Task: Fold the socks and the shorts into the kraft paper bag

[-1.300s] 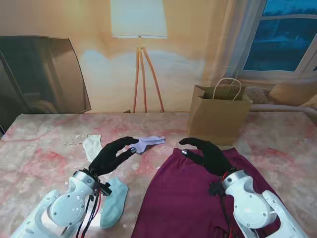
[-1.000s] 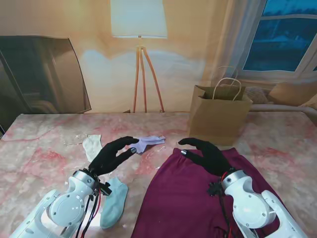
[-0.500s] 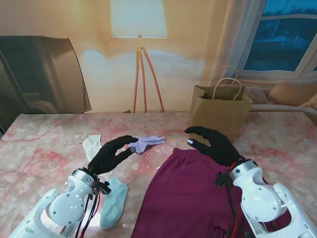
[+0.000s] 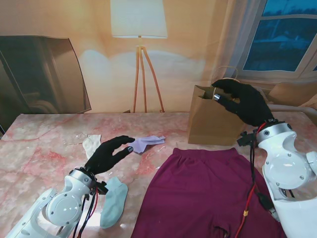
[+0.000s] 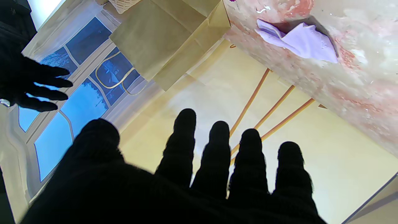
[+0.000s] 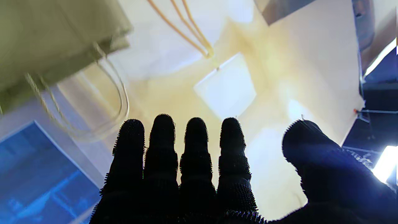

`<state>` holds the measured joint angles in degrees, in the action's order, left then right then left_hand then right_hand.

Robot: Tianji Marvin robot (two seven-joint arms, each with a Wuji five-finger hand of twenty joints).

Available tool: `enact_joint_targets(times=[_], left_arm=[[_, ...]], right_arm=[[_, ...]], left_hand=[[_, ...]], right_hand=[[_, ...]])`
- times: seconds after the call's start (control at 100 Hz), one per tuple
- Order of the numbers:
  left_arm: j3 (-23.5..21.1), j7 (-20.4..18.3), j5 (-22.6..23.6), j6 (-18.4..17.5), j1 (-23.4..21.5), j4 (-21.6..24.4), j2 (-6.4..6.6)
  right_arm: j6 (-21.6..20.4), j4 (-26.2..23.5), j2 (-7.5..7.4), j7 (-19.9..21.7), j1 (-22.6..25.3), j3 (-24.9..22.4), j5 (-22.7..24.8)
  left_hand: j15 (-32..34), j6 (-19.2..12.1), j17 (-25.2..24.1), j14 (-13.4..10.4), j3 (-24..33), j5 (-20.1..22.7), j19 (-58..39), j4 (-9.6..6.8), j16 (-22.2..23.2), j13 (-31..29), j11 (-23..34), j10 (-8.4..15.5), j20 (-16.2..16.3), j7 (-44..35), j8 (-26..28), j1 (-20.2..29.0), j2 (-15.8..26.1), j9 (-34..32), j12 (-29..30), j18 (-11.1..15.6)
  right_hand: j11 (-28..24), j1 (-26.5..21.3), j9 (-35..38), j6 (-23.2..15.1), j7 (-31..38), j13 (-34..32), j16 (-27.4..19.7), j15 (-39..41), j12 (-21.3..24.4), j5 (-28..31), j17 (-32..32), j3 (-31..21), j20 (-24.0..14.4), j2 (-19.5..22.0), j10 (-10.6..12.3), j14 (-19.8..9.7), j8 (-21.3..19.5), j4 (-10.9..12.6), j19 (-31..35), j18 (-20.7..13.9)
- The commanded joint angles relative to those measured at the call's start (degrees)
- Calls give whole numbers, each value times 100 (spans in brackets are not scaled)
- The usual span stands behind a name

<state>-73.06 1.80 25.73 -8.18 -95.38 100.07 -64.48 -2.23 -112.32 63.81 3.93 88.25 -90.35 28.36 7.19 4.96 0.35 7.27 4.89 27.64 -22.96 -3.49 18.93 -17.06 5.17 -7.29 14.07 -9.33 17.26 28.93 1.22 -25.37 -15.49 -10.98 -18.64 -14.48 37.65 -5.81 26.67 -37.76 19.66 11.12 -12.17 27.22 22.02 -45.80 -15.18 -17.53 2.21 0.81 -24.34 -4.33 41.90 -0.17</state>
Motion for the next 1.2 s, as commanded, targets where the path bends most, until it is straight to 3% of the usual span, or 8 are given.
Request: enact_joint_targets(times=[0.0, 0.26, 0.5, 0.56, 0.63, 0.68, 0.93, 1.19], left_arm=[[-1, 8, -3, 39, -35, 29, 14], [64, 3, -48, 88, 57, -95, 7], [160, -52, -122, 63, 200, -250, 9], [194, -40, -132, 43, 233, -293, 5], [234, -36, -147, 28, 277, -343, 1], [260, -37, -159, 24, 310, -378, -1], [350, -86, -233, 14, 464, -538, -3], [446, -175, -313, -12, 629, -722, 3]], right_arm=[[69, -74, -50, 18, -204, -103, 133], [384, 322, -96, 96, -674, -266, 601], [387, 1027, -40, -404, -1010, -268, 811], [326, 1271, -15, -625, -1135, -232, 867], [292, 1520, -10, -753, -1278, -204, 994], [322, 1674, -9, -766, -1383, -173, 993], [381, 2496, -31, -755, -1951, 47, 1012], [280, 3380, 7, -1108, -2542, 409, 1076]], left_hand=[[-138, -111, -3, -197, -170, -45, 18, -219, -49, 117, -98, 109, 105, 59, 42, -180, 47, 114, 19, -2], [-138, -103, -5, -202, -165, -41, 28, -220, -48, 115, -95, 106, 105, 58, 44, -171, 41, 102, 17, -7], [-134, -99, 9, -201, -162, -31, 18, -217, -46, 111, -93, 106, 112, 53, 47, -162, 37, 100, 15, -2], [-133, -94, 10, -208, -161, -27, 16, -215, -46, 107, -94, 111, 114, 51, 47, -161, 38, 102, 15, -4], [-135, -100, 8, -207, -164, -34, 14, -213, -47, 112, -94, 108, 115, 53, 47, -163, 35, 100, 15, -12], [-136, -96, 6, -208, -162, -38, 15, -212, -47, 112, -94, 110, 114, 54, 46, -159, 34, 102, 15, -6], [-138, -94, 2, -207, -163, -48, 19, -208, -48, 117, -93, 119, 112, 55, 46, -158, 33, 104, 14, -11], [-140, -102, -36, -212, -163, -49, 54, -203, -49, 120, -95, 115, 96, 53, 47, -152, 33, 111, 14, -13]], right_hand=[[-186, -208, 113, -163, 151, -138, 161, 149, -122, 124, 121, -434, -8, -186, 41, 32, -104, 89, 216, -66], [-710, -1792, 281, -302, 659, -463, 418, 404, -451, 434, 509, -1394, -86, -611, 146, 33, -355, -245, 550, -11], [-1217, -3185, 809, -906, 1282, -1075, 884, 977, -1015, 1122, 1381, -1877, -399, -1095, 201, 81, -540, -581, 1395, -4], [-1288, -3240, 1000, -1010, 1423, -1230, 1023, 1126, -1101, 1347, 1539, -2225, -385, -1324, 222, 89, -608, -637, 1485, -23], [-1354, -3252, 1128, -1032, 1520, -1377, 1391, 1135, -1129, 1472, 1634, -2431, 301, -1529, 239, 113, -601, -715, 1791, 10], [-1392, -3237, 1200, -959, 1559, -1449, 1491, 1214, -1163, 1539, 1725, -2388, 389, -1692, 212, 154, -605, -768, 1884, 5], [-1488, -2807, 1476, -1014, 2073, -1647, 1687, 1493, -1431, 1646, 2085, -2177, -148, -2643, 181, 179, -118, -933, 1819, -11], [-1774, -2517, 2092, -1371, 3079, -2062, 1803, 2142, -1828, 1930, 2476, -1807, -352, -3114, 192, 175, 120, -1135, 2326, 258]])
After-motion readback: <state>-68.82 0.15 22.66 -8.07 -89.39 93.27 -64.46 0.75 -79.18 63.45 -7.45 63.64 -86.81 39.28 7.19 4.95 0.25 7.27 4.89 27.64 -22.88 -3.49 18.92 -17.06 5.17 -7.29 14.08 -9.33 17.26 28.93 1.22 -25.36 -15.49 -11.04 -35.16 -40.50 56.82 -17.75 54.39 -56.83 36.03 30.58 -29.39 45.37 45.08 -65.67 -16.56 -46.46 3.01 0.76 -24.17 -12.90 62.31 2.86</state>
